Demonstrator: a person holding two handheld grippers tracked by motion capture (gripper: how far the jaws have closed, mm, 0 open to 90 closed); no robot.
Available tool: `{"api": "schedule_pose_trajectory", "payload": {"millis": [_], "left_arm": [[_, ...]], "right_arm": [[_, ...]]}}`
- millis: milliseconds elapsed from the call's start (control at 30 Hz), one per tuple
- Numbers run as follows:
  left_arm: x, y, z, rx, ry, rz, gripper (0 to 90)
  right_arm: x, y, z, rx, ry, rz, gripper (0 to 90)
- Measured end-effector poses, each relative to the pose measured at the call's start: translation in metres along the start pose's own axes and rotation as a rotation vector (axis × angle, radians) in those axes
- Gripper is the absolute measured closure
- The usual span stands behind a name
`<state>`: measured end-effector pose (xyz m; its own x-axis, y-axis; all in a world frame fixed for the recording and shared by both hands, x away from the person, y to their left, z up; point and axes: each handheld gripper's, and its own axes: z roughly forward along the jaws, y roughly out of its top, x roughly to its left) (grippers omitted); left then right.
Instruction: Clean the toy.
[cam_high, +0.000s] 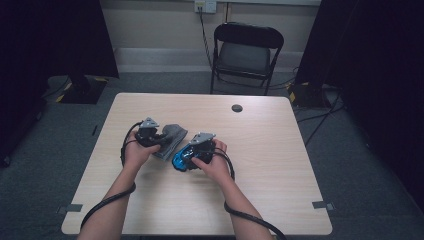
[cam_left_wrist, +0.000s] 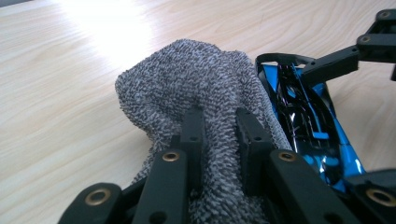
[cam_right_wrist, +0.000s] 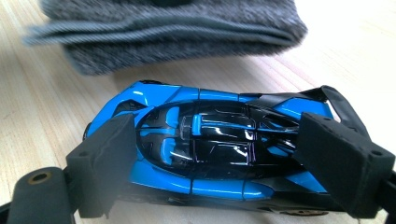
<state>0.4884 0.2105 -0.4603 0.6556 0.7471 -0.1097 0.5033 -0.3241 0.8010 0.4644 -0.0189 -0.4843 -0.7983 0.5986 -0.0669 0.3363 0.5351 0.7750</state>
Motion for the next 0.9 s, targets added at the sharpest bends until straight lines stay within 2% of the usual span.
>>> {"api": "schedule_pose_trajectory", "payload": {"millis": [367, 500, 600, 767, 900], "left_arm": [[-0.004, 0.004, 0.033, 0.016, 0.027, 0.009, 75.4], [-0.01, 0.008, 0.043, 0.033, 0.052, 0.058, 74.7], [-0.015, 0.009, 0.05, 0.049, 0.056, 0.071, 74.3], [-0.018, 0.004, 0.058, 0.036, 0.059, 0.036, 72.7], [-0.018, 0.003, 0.058, 0.039, 0.057, 0.041, 73.1]], "right_arm": [[0.0, 0.0, 0.0, 0.001, 0.005, -0.002, 12.1], [0.0, -0.001, 0.0, -0.001, 0.005, -0.002, 12.1], [-0.001, -0.002, 0.0, -0.012, 0.008, -0.004, 12.1], [-0.001, -0.003, 0.0, -0.02, 0.005, -0.002, 12.1], [-0.001, -0.003, 0.0, -0.019, 0.006, -0.003, 12.1]]}}
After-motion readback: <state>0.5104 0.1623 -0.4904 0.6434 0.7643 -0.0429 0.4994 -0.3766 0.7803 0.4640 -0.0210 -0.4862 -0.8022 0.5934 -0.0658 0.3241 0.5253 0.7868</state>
